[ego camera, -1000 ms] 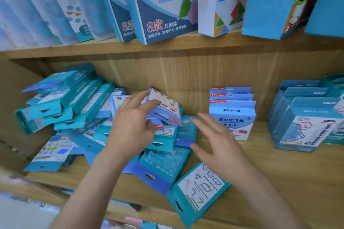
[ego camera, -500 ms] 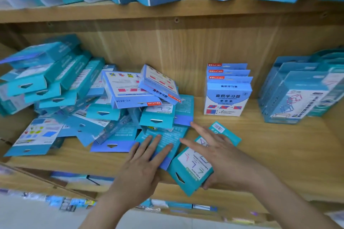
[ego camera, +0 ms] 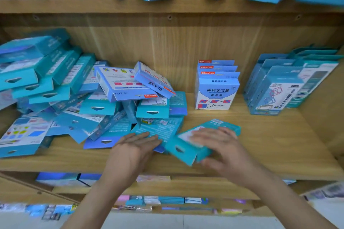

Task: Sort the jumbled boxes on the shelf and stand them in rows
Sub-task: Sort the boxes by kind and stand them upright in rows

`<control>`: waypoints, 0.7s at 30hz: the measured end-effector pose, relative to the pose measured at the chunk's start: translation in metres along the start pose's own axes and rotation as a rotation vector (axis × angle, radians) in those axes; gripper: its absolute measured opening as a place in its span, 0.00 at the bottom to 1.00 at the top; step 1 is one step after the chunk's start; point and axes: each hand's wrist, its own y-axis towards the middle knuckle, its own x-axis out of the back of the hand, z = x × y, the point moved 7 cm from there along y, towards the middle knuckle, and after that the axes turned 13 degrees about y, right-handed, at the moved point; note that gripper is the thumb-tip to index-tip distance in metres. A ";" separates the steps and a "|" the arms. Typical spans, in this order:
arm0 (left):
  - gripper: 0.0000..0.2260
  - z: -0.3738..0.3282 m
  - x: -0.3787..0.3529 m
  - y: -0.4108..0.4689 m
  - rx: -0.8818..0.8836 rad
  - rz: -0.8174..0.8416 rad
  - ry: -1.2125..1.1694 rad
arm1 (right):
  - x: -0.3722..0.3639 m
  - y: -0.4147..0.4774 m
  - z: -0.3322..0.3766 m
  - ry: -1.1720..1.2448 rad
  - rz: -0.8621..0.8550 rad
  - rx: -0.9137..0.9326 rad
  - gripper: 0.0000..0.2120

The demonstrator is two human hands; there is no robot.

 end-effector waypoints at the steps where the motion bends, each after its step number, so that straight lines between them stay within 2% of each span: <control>1: 0.16 0.002 0.007 0.000 0.013 -0.027 -0.055 | 0.016 0.003 0.002 0.211 -0.125 -0.047 0.20; 3: 0.14 0.003 0.026 -0.001 0.035 -0.115 -0.139 | 0.045 0.007 -0.002 0.693 -0.406 -0.133 0.10; 4: 0.13 0.005 0.036 -0.001 0.055 -0.171 -0.177 | 0.054 0.007 -0.009 0.837 -0.524 -0.158 0.08; 6: 0.11 0.011 0.056 0.000 0.142 -0.262 -0.245 | 0.061 0.006 -0.018 0.910 -0.649 -0.207 0.10; 9: 0.13 0.021 0.079 0.009 0.285 -0.336 -0.285 | 0.054 0.006 -0.026 0.977 -0.691 -0.286 0.16; 12: 0.12 0.028 0.079 0.020 0.375 -0.306 -0.323 | 0.047 0.010 -0.034 1.007 -0.684 -0.342 0.18; 18: 0.12 0.022 0.072 0.044 0.363 -0.271 -0.291 | 0.028 0.006 -0.051 1.012 -0.679 -0.441 0.22; 21: 0.13 0.020 0.071 0.052 0.378 -0.300 -0.261 | 0.024 -0.001 -0.058 1.016 -0.755 -0.495 0.25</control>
